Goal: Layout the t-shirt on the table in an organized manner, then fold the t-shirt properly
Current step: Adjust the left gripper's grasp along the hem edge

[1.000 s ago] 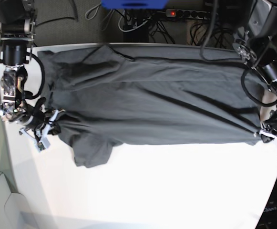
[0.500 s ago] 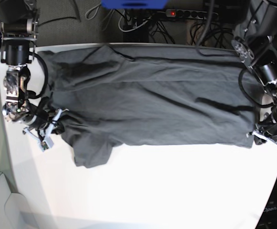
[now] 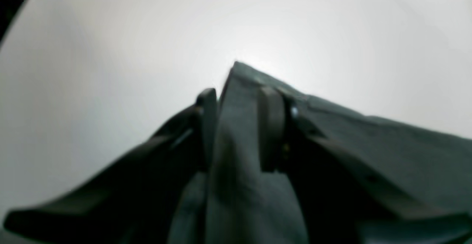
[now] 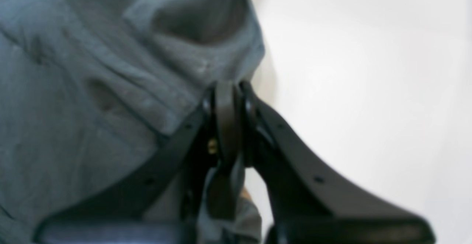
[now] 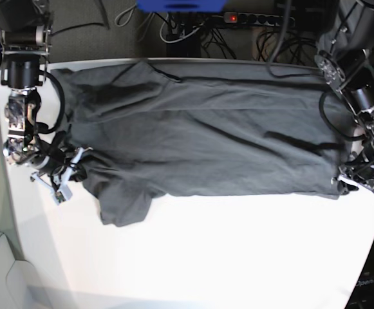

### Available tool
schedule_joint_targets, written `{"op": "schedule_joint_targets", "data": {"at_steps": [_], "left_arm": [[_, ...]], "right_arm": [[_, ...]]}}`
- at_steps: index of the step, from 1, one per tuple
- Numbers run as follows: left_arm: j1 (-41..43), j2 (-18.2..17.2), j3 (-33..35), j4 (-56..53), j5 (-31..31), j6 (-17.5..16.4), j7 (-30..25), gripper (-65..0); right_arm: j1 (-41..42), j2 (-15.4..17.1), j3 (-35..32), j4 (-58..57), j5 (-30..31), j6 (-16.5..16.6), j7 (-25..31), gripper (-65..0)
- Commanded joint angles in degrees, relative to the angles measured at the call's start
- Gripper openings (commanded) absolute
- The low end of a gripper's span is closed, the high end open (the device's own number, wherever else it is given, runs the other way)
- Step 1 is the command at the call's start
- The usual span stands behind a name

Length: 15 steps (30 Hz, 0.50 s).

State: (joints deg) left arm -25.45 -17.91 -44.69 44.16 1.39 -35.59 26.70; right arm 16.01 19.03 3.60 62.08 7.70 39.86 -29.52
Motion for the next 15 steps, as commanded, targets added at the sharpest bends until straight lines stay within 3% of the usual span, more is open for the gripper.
{"op": "schedule_joint_targets", "data": {"at_steps": [1, 9, 15], "left_arm": [[-1.58, -1.65, -0.02, -0.07, -0.99, -0.14, -2.65, -42.3], [-1.58, -2.18, -0.02, -4.73, -1.08, -0.05, -8.63, -28.3], [-3.08, -2.35, -0.02, -10.01, -0.99, -0.05, -11.53, -26.0]], "right_arm": [[1.44, 0.71, 0.23, 0.82, 0.43, 0.14, 1.08, -65.0], [1.44, 0.89, 0.23, 0.82, 0.34, 0.14, 1.08, -65.0], [1.44, 0.97, 0.23, 0.82, 0.34, 0.14, 0.99, -65.0]]}}
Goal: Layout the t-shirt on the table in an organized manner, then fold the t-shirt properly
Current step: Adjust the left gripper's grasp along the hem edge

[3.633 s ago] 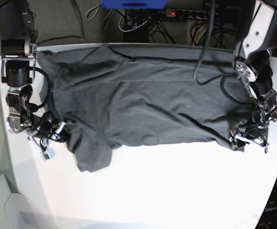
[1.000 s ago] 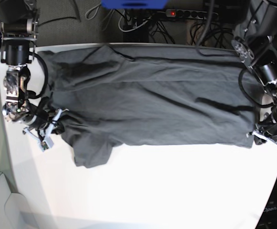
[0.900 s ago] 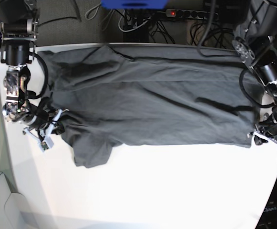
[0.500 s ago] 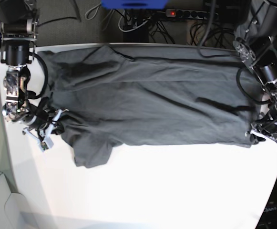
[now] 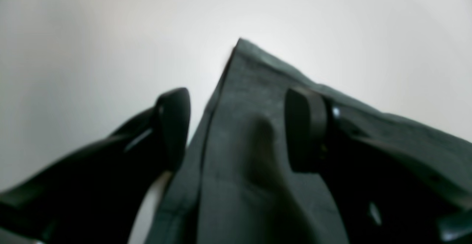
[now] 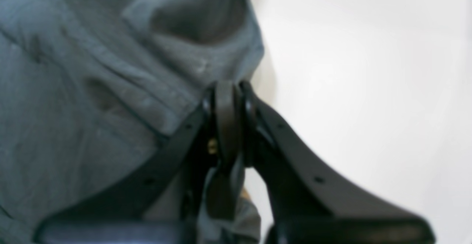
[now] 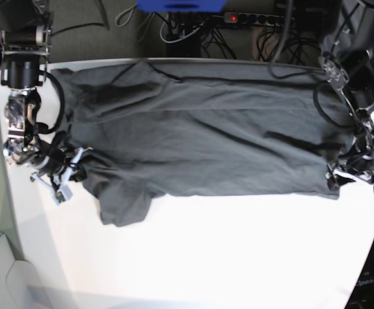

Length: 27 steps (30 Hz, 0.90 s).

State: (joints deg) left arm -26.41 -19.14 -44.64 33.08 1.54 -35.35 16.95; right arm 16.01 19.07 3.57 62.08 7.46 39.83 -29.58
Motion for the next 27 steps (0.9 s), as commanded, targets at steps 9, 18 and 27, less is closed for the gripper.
{"op": "schedule_joint_targets", "data": {"at_steps": [9, 18, 27], "left_arm": [[-3.87, -2.27, 0.03, -4.38, -1.15, 4.10, -1.79, -26.0], [-3.52, -2.18, 0.29, -4.73, -1.15, 8.58, -1.70, -34.4], [-3.52, -1.74, 0.38, -4.82, -1.15, 8.58, -1.70, -53.0]], "right_arm": [[1.44, 1.02, 0.16, 0.73, 0.58, 0.17, 1.06, -65.0], [1.35, 1.11, 0.25, 0.73, 0.58, 0.17, 1.06, -65.0], [1.09, 1.11, 0.51, 0.73, 0.58, 0.17, 1.06, -65.0]]}}
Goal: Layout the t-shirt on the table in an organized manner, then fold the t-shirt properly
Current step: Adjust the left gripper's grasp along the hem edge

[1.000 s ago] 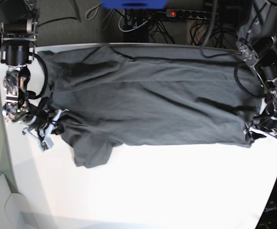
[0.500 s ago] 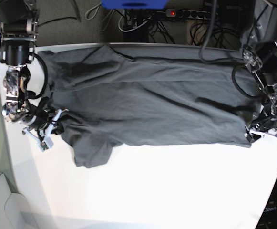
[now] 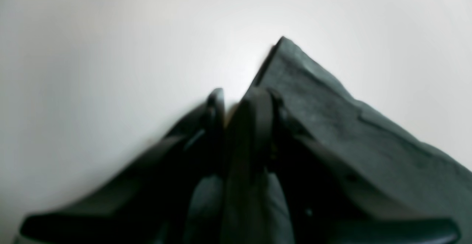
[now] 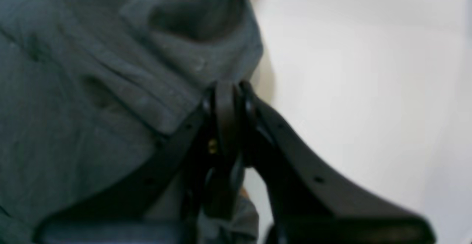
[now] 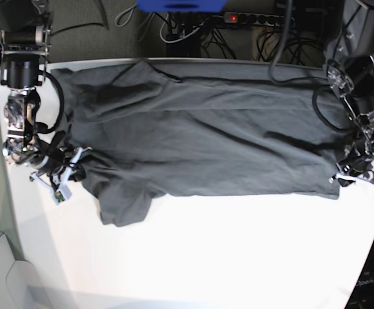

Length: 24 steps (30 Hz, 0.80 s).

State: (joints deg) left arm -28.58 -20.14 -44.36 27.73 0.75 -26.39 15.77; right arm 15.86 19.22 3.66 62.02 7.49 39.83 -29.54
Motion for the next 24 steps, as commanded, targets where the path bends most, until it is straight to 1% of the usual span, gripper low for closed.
{"op": "schedule_joint_targets", "data": {"at_steps": [1, 3, 5, 7, 10, 12, 15, 16, 17, 21, 24], "left_arm": [[-1.36, -0.74, 0.09, 0.54, -0.36, -0.38, -0.52, -53.2], [-1.27, -0.65, 0.18, 0.54, -0.36, -0.46, -0.34, -53.5], [-1.27, -0.65, 0.89, 0.54, -0.36, -0.46, -0.34, -57.2], [-1.27, -0.65, 3.44, 0.54, -0.53, -0.46, -0.52, -60.9], [-1.27, -0.65, 6.51, 0.54, -0.71, -0.46, -0.52, -61.2], [-1.27, -0.65, 7.13, 0.54, -0.71, -0.46, -0.52, -61.3], [-1.27, -0.65, 7.39, 0.63, -0.71, -0.46, -0.34, -62.1], [-1.27, -0.65, 7.39, 1.07, -0.71, -0.46, -0.17, -64.5], [-1.27, -0.65, 7.39, 1.33, -0.71, -0.46, -0.17, -65.0], [-1.27, -0.74, 7.39, 1.86, -0.71, -0.46, -0.17, -64.3], [-0.74, -0.65, 7.39, 5.73, -0.80, -0.55, 0.63, -64.3]], "right_arm": [[1.24, 0.95, 0.43, 0.79, 0.56, 0.17, 1.01, -65.0], [1.24, 0.95, 0.43, 0.79, 0.56, 0.17, 1.01, -65.0], [1.24, 0.95, 0.43, 0.79, 0.56, 0.17, 1.01, -65.0], [1.24, 0.86, 0.25, 0.79, 0.56, 0.17, 1.01, -65.0], [1.24, 0.78, 0.25, 0.88, 0.56, 0.17, 0.92, -65.0], [1.15, 0.69, 0.25, 0.88, 0.56, 0.17, 0.92, -65.0], [1.15, 0.60, 0.16, 0.88, 0.56, 0.17, 0.92, -65.0], [1.15, 0.60, 0.16, 0.88, 0.56, 0.17, 0.92, -65.0], [1.24, 0.60, 0.16, 0.88, 0.56, 0.17, 0.92, -65.0], [1.51, 0.60, 0.16, 0.88, 0.56, 0.17, 0.92, -65.0], [1.51, 0.60, 0.16, 0.88, 0.56, 0.17, 0.92, -65.0]]}}
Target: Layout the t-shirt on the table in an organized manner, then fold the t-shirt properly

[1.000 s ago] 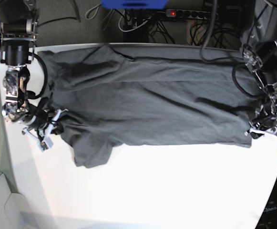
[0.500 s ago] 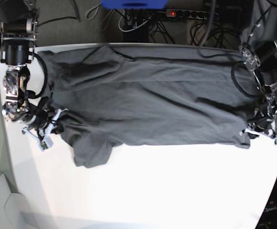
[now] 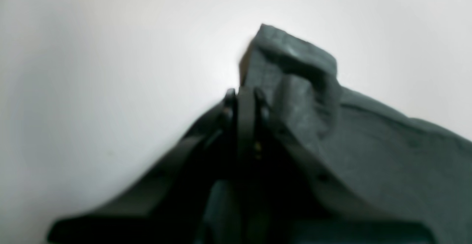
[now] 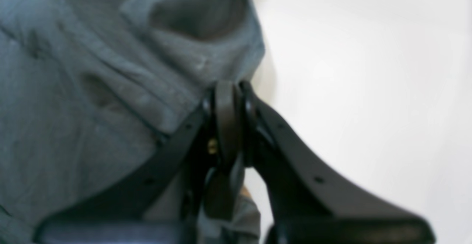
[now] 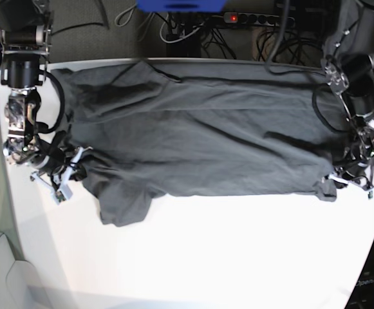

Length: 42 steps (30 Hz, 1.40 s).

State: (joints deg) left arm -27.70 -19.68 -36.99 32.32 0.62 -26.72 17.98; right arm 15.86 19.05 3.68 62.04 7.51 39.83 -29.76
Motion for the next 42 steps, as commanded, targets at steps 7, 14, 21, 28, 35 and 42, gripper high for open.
{"op": "schedule_joint_targets", "data": {"at_steps": [7, 14, 21, 28, 35, 42], "left_arm": [[2.87, 2.06, -0.15, 16.52, -0.75, -0.22, 5.10, -64.3], [4.80, 4.61, -0.41, 24.78, -0.75, -0.22, 9.67, -64.3], [7.62, 4.61, -0.41, 29.88, -1.99, -0.22, 10.55, -64.3], [11.48, 3.29, -0.24, 30.41, -10.43, -0.22, 10.64, -64.3], [13.77, 2.67, -0.24, 30.50, -15.79, -0.22, 10.64, -64.3], [15.44, 0.65, 0.03, 30.94, -20.80, -0.22, 10.64, -64.3]], "right_arm": [[1.51, 0.69, 0.14, 1.21, 0.54, 0.17, 1.14, -65.0], [1.51, 0.69, 0.58, 1.30, 0.62, 0.17, 1.23, -65.0], [1.07, 0.69, 0.58, 1.30, 0.80, 0.17, 1.67, -65.0], [-1.40, 0.69, 0.67, 6.66, 0.80, 0.17, 1.58, -65.0], [-6.85, 0.69, 1.37, 17.83, 0.80, 0.17, 1.23, -65.0], [-10.54, -0.89, 6.30, 24.77, 0.54, 0.17, 1.14, -65.0]]}}
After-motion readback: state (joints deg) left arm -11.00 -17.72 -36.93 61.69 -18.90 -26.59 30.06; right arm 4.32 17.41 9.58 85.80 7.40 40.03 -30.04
